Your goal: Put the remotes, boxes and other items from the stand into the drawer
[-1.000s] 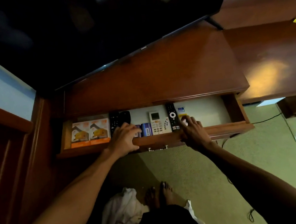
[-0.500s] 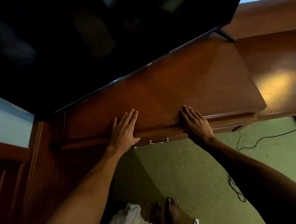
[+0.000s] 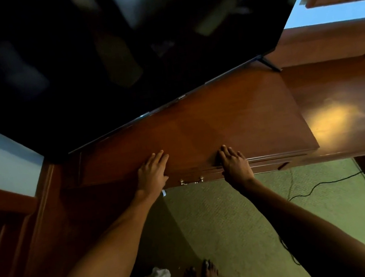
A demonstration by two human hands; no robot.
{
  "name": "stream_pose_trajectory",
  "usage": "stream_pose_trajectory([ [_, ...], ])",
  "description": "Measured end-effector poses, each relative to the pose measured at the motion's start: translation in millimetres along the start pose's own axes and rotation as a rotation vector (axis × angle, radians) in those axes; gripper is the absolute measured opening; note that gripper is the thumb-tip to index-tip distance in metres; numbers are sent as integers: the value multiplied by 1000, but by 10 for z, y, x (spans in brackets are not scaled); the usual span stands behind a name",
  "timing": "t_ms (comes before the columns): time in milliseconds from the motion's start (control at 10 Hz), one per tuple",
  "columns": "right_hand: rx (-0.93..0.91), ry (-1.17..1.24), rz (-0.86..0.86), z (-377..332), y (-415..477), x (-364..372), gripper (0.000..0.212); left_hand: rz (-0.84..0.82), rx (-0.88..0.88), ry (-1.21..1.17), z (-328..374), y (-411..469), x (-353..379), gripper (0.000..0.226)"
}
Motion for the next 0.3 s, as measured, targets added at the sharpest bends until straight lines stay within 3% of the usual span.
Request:
stream_pose_trajectory([
  [100,-26,52,-72,12,-79,-6,82,-84,-19,-156,48,-9,-143,75],
  [200,-18,245,-88,-15,-236,-168,67,-140,-44,-493,24,-123,-440,49],
  [300,40,586,-188,-21,-759,-110,58,138,-134,-627,-187,-578,-795,27],
])
Point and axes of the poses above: each hand's wrist, its own y-axis towards the middle knuckle, its own x-axis out of the palm, z = x × y, the point moved 7 cm from there along y, towards the middle knuckle
